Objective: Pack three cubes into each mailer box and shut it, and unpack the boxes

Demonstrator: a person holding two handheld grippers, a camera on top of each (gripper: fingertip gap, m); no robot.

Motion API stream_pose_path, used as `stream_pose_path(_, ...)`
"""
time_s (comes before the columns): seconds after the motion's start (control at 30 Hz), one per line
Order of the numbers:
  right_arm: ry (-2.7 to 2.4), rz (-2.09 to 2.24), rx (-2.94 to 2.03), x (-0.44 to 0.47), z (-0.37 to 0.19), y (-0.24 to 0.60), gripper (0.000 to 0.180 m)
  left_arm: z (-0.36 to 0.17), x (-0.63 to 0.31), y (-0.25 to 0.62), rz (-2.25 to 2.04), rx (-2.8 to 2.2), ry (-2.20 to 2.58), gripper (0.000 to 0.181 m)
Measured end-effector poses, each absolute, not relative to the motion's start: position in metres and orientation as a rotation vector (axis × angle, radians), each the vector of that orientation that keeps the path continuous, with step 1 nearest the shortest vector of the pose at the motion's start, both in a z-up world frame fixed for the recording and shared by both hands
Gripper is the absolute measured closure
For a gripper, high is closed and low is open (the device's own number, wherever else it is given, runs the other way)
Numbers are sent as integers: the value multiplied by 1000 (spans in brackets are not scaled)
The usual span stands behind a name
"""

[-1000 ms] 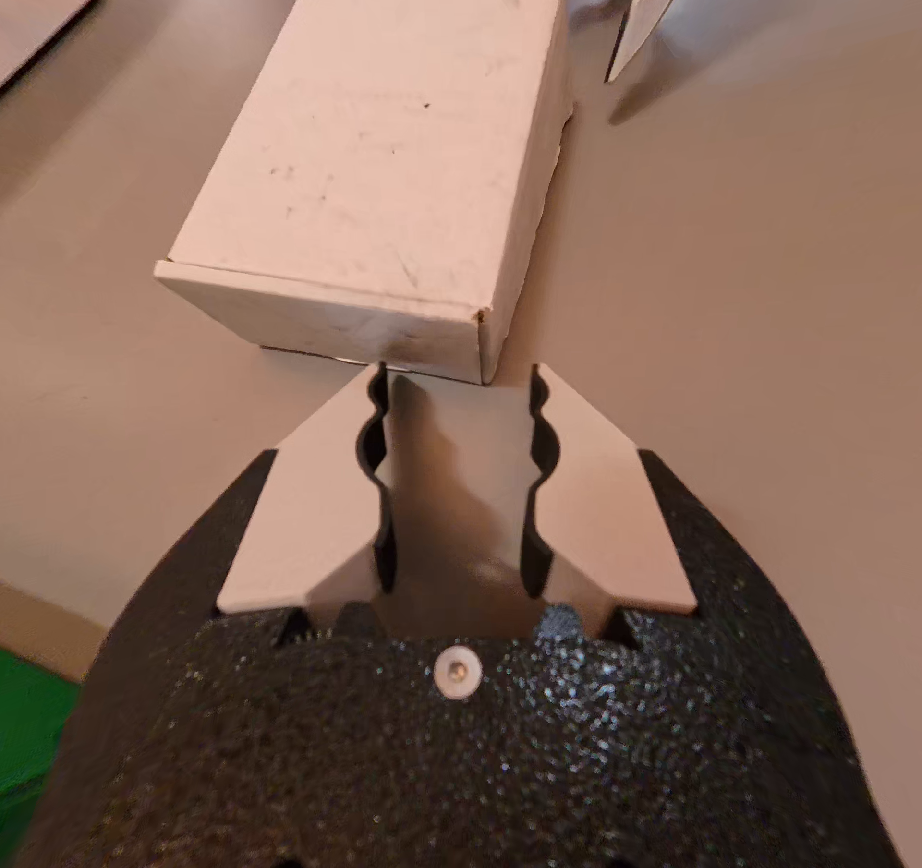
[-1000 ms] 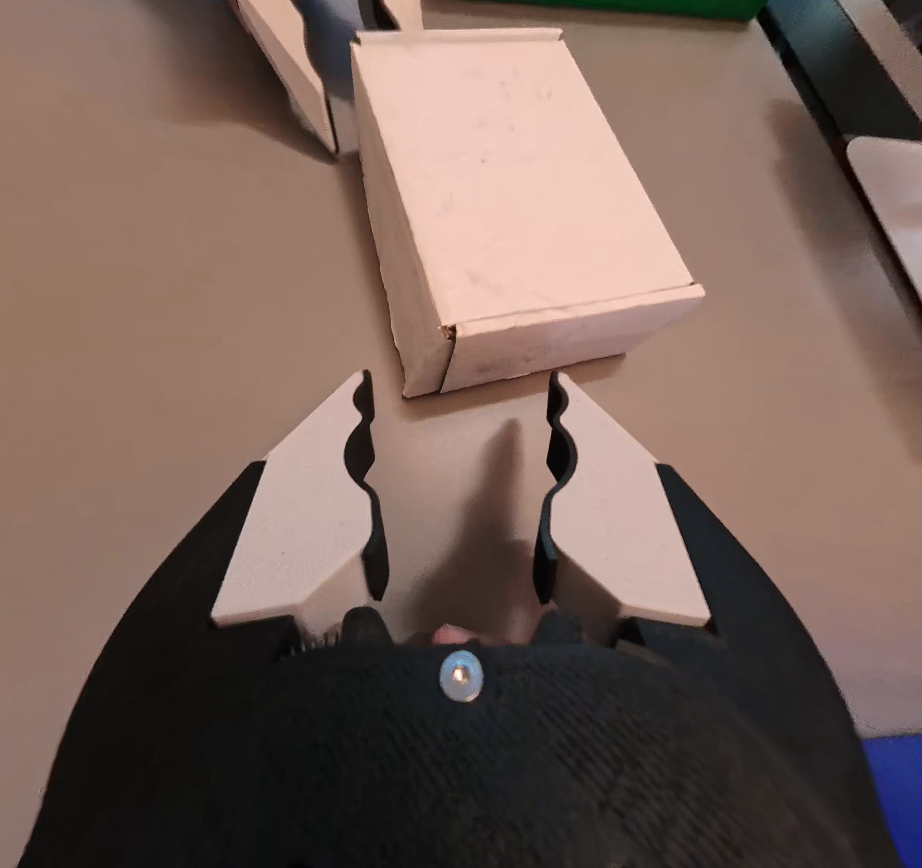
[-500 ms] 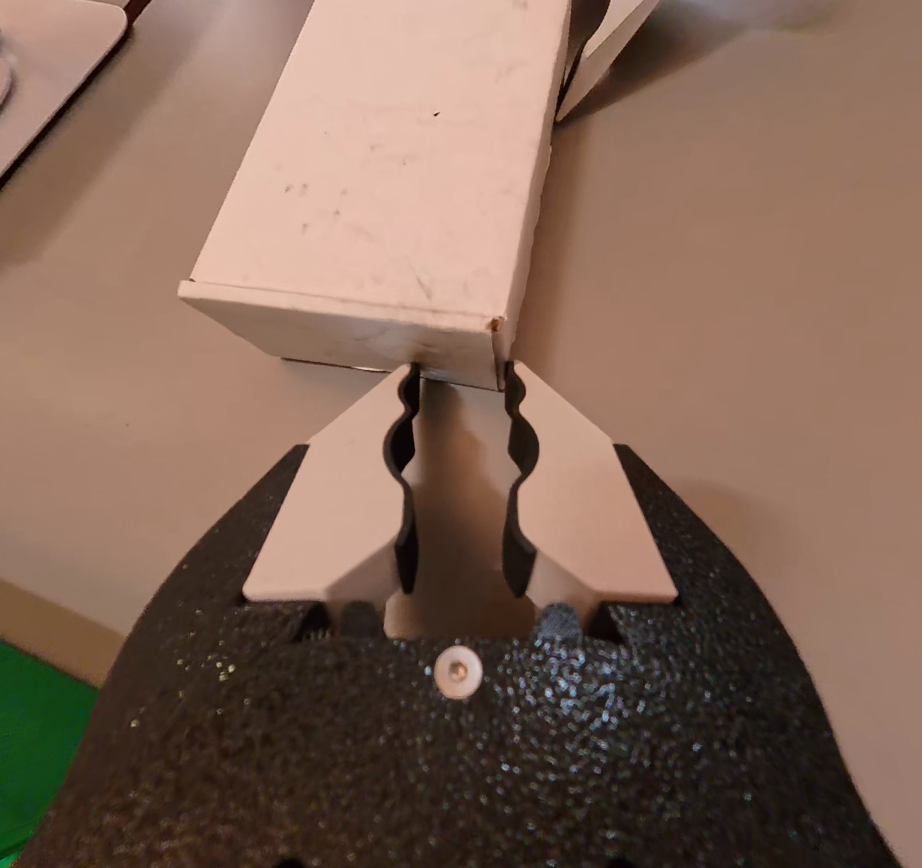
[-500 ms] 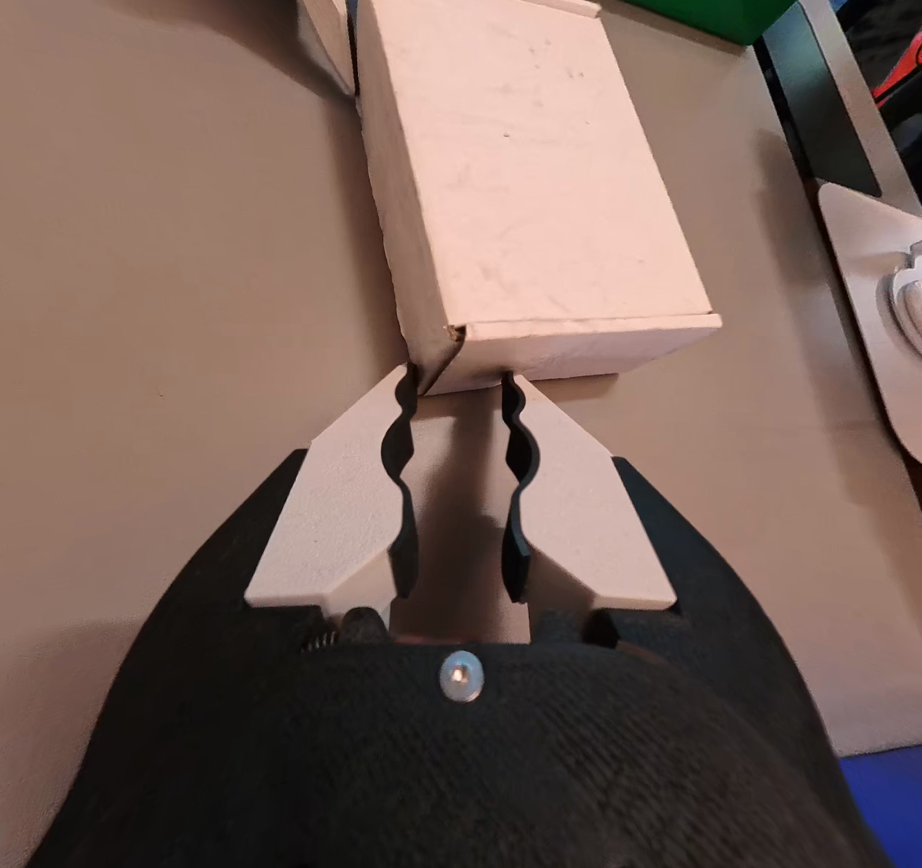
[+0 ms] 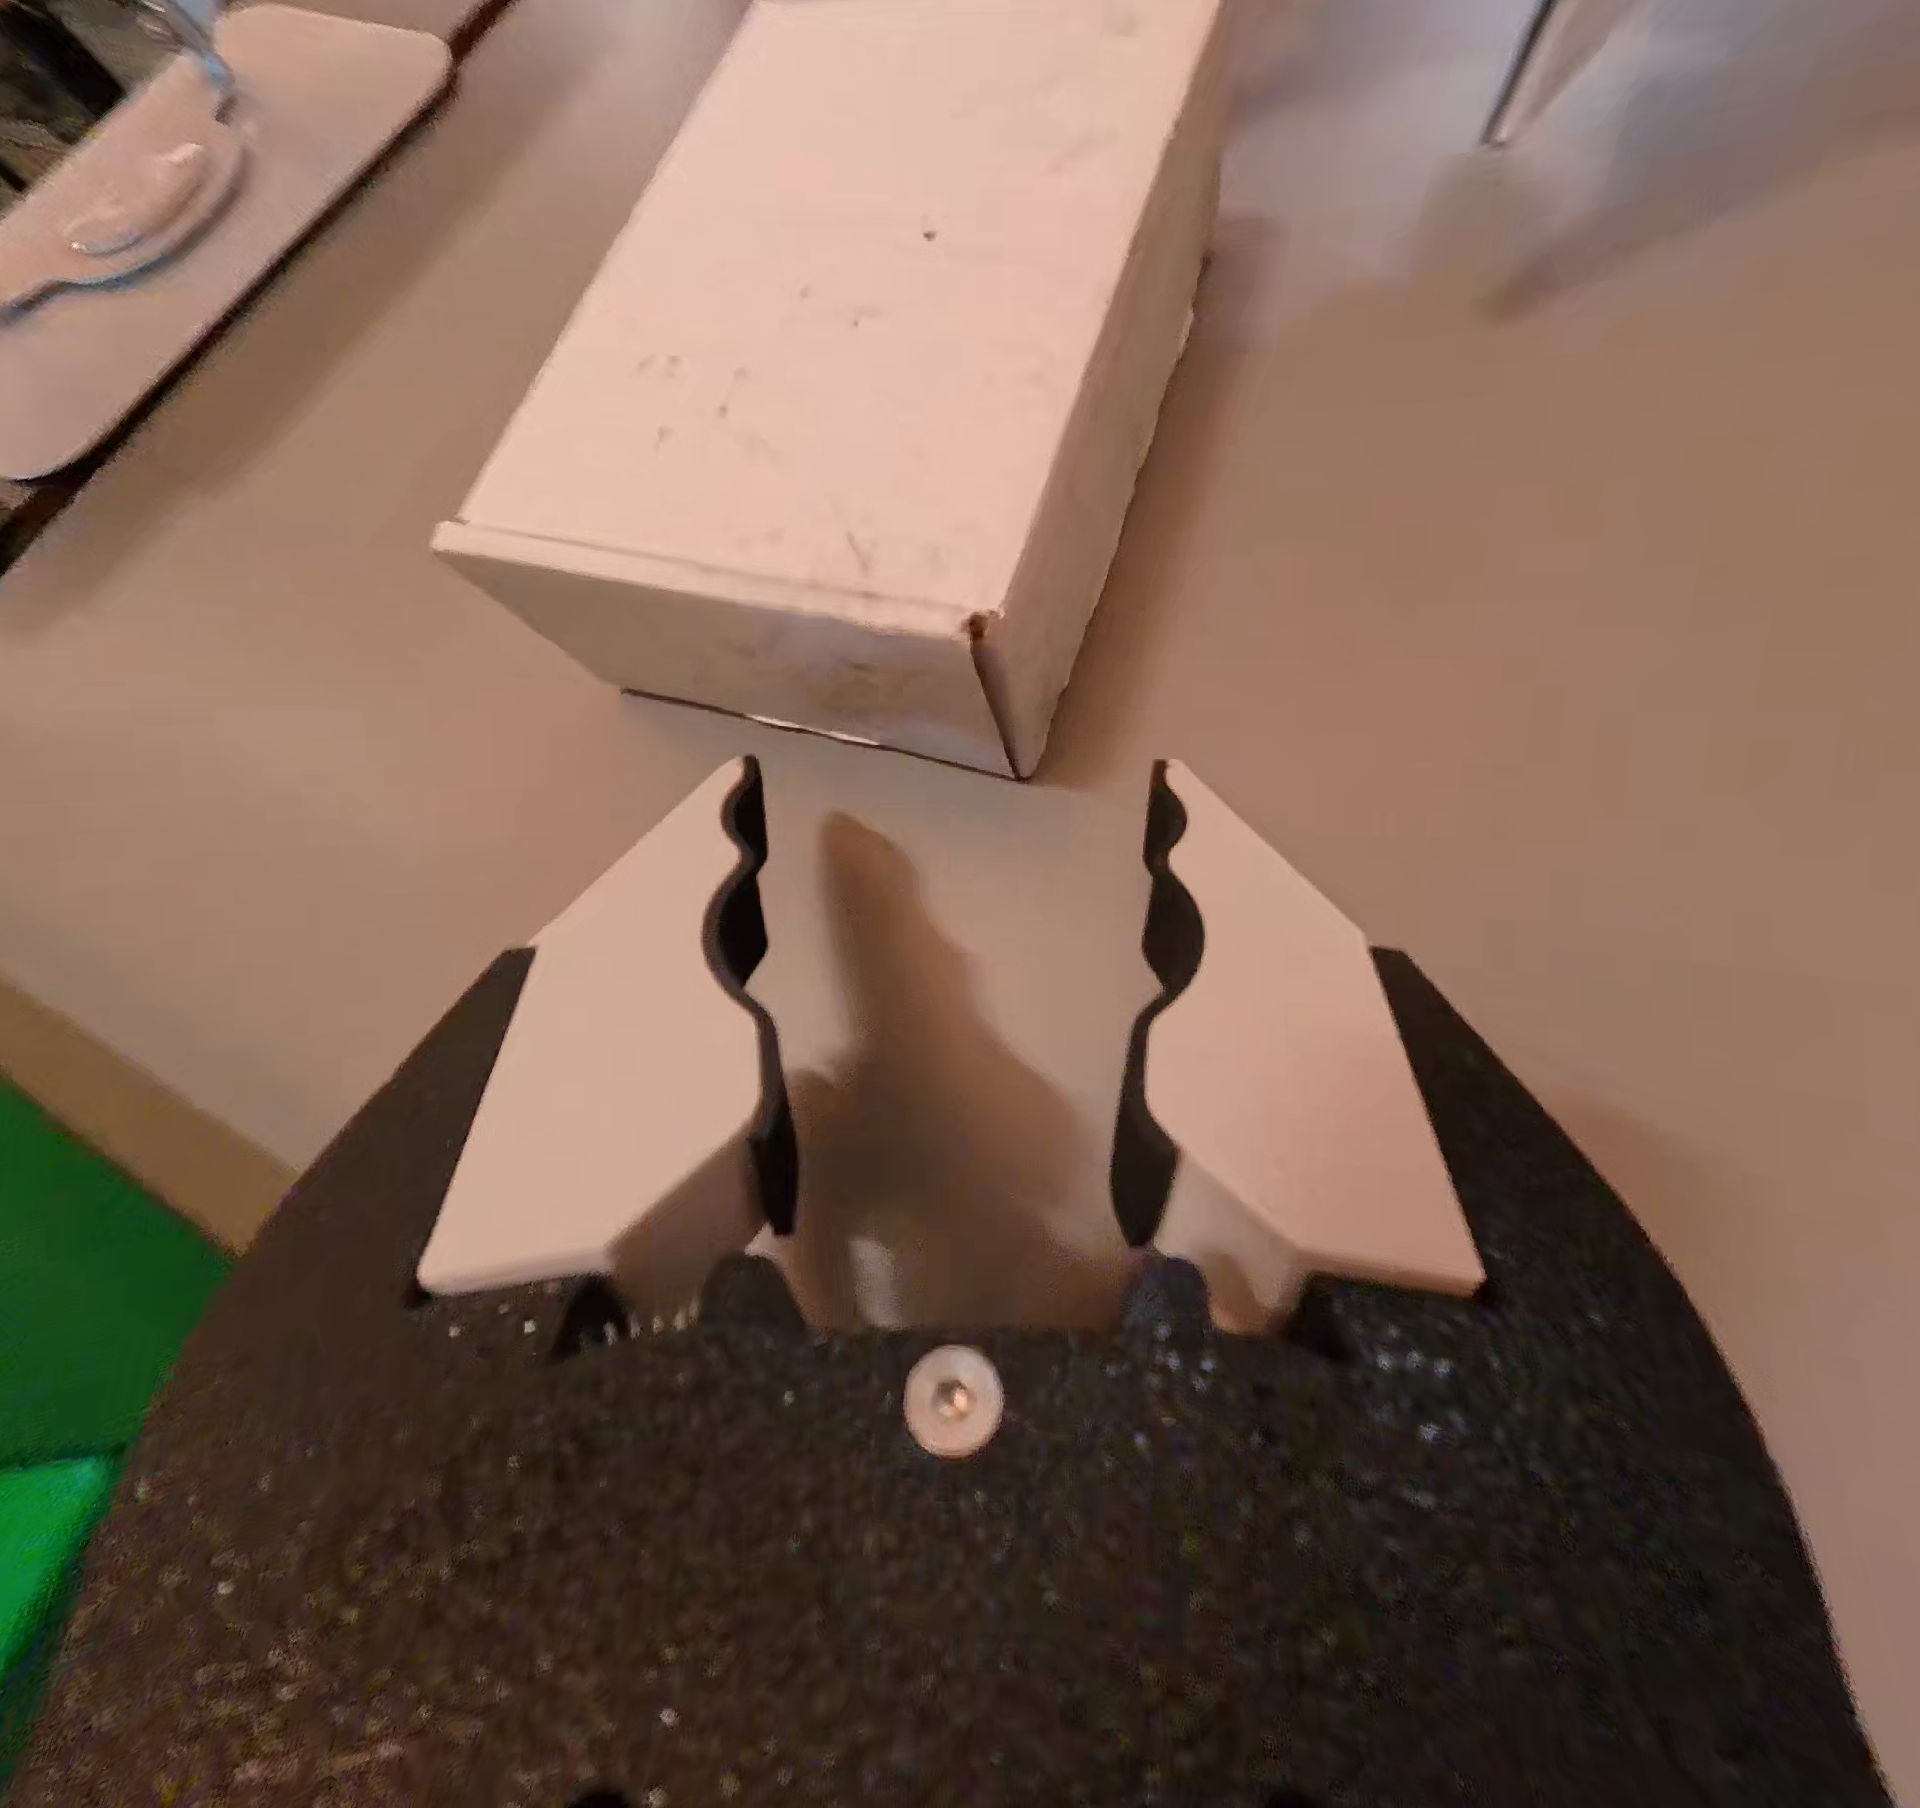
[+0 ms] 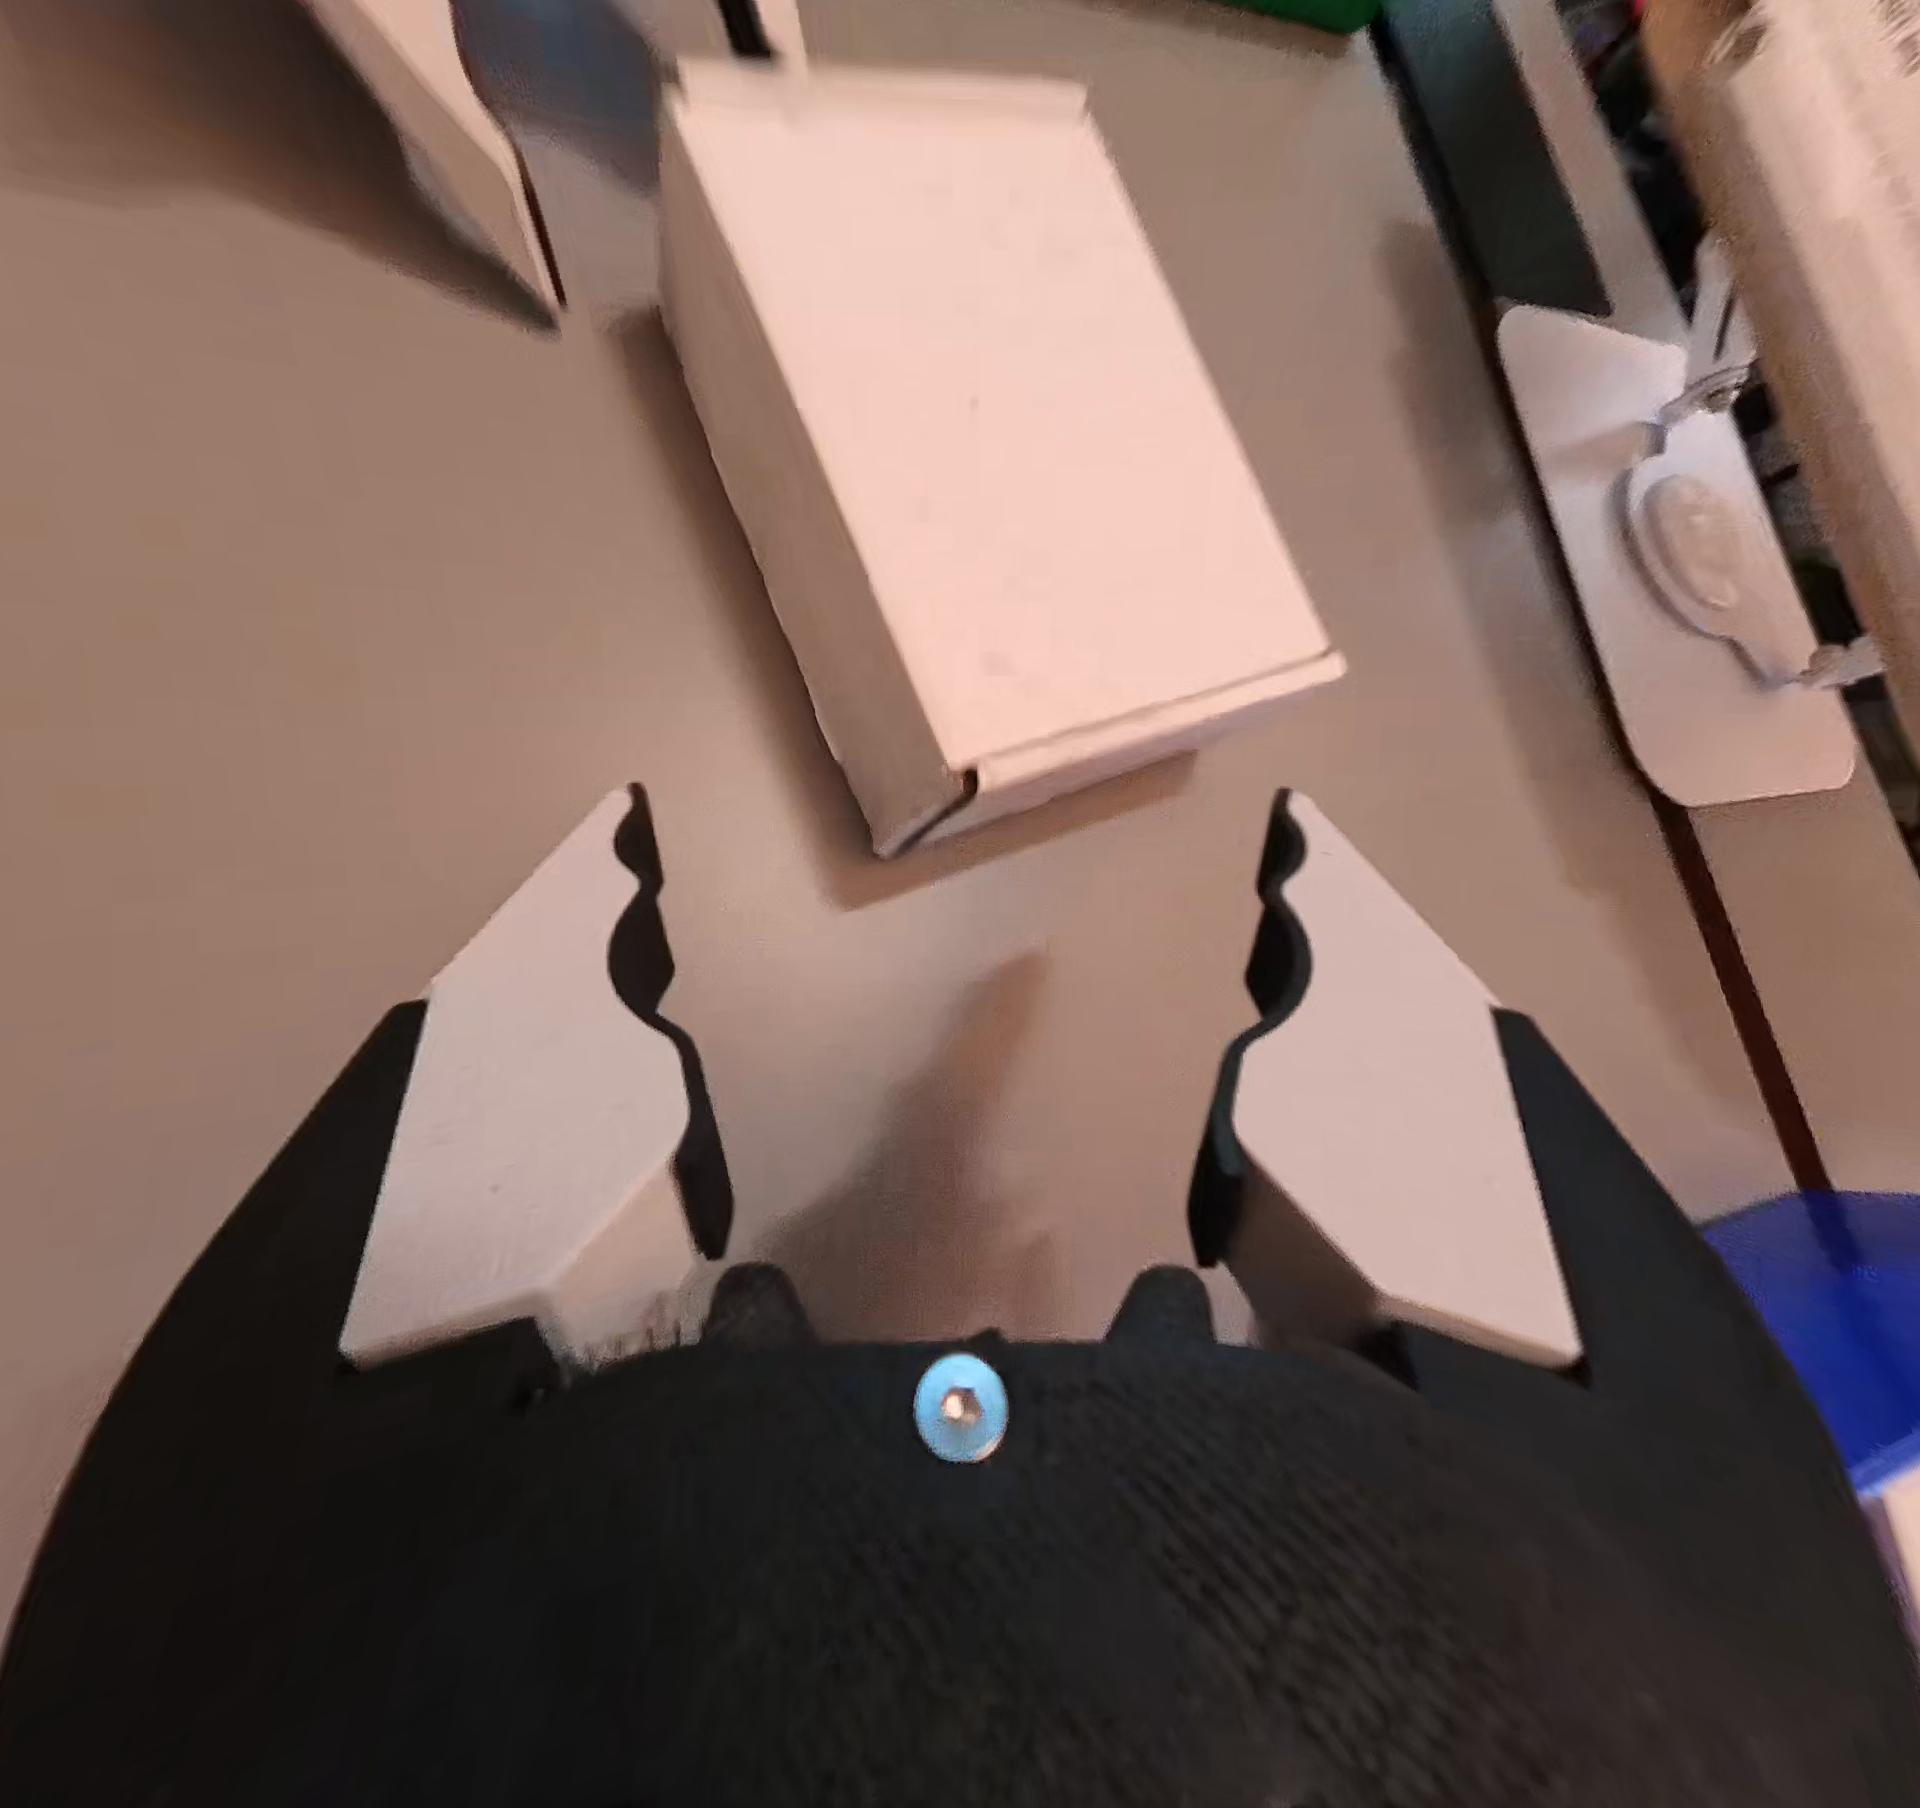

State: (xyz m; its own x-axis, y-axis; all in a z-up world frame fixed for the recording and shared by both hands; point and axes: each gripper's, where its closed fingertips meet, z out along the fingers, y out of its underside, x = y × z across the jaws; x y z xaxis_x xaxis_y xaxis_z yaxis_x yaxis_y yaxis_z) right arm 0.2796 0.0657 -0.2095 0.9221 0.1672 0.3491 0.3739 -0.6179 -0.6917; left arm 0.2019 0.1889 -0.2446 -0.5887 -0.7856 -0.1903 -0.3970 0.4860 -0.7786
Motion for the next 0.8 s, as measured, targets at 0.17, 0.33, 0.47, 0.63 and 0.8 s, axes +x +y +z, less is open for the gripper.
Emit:
stream_pose_path(0.17, -511, -313, -2272, 271, -181, 98, 56, -223, 191, 193, -1086, -1111, 2012, 103)
stream_pose_path(0.33, -758, -285, -2421, 280, -195, 142, 55, -225, 168, 179, -1120, -1162, 2026, 99)
stream_pose_path(0.47, -873, -93, -2513, 271, -210, 166, 55, -227, 151, 171, -1141, -1152, 2064, 94)
stream_pose_path(0.63, -956, 31, -2691, 267, -233, 164, 56, -220, 147, 171, -1217, -1161, 2024, 92)
stream_pose_path(0.8, -990, 45, -2829, 272, -246, 154, 51, -222, 147, 170, -1232, -1180, 2047, 91)
